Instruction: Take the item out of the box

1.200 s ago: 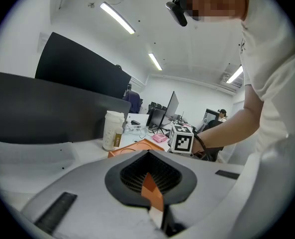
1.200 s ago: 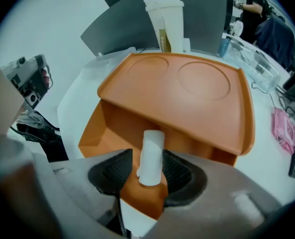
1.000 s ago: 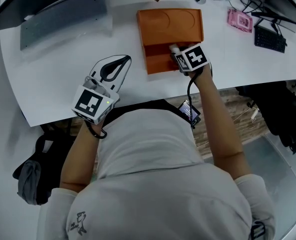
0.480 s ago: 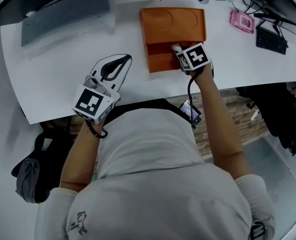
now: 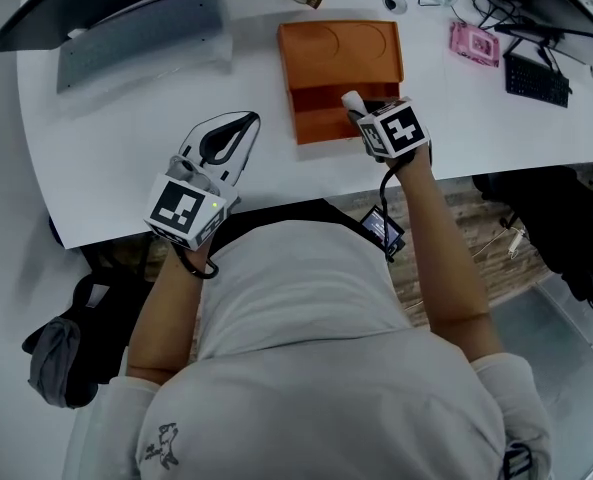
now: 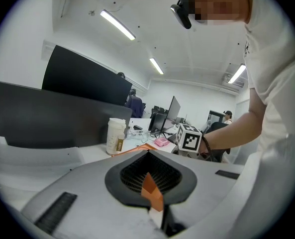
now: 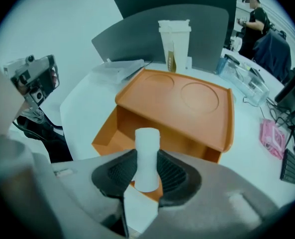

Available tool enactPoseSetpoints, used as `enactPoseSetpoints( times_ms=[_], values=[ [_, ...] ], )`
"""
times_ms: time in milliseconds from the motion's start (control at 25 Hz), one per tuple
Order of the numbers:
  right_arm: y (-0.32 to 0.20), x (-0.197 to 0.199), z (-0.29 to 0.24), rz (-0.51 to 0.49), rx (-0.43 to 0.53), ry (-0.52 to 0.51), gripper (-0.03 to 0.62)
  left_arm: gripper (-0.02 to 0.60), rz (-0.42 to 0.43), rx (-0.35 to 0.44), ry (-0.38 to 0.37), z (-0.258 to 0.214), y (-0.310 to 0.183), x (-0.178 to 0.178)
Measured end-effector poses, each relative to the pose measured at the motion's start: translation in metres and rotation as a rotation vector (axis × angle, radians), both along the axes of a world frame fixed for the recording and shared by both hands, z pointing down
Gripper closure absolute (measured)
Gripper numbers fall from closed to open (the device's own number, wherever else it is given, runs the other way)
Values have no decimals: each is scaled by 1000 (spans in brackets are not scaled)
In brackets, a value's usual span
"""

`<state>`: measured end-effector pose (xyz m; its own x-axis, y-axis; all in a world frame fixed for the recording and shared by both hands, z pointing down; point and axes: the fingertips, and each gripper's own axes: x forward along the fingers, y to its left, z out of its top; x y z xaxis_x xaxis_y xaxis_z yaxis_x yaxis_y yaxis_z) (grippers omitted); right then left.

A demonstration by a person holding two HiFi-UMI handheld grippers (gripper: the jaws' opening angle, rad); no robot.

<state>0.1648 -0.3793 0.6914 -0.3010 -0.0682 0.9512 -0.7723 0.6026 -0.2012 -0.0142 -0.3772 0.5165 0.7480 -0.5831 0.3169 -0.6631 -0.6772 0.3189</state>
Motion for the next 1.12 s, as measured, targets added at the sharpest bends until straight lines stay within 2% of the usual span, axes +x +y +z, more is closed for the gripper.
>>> enactPoseSetpoints(
  times_ms=[280,600,800,960,1120],
  values=[
    [7,-14,-68,0,141,-112,468,583,-47,56,-16,-37,14,-11],
    [16,-18,-159,33,371,-236,468,583,-56,131,-25,-77,45,-11],
    [23,-18,-226,43,515,-318,468,583,-92,179,-22,-107,60,-22],
    [34,-20,-263,39,579,-372,468,583,-123,212,-20,-127,71,-31],
    [40,-19,-278,47,607,-397,468,583,-134,230,-25,-141,82,-35]
  ],
)
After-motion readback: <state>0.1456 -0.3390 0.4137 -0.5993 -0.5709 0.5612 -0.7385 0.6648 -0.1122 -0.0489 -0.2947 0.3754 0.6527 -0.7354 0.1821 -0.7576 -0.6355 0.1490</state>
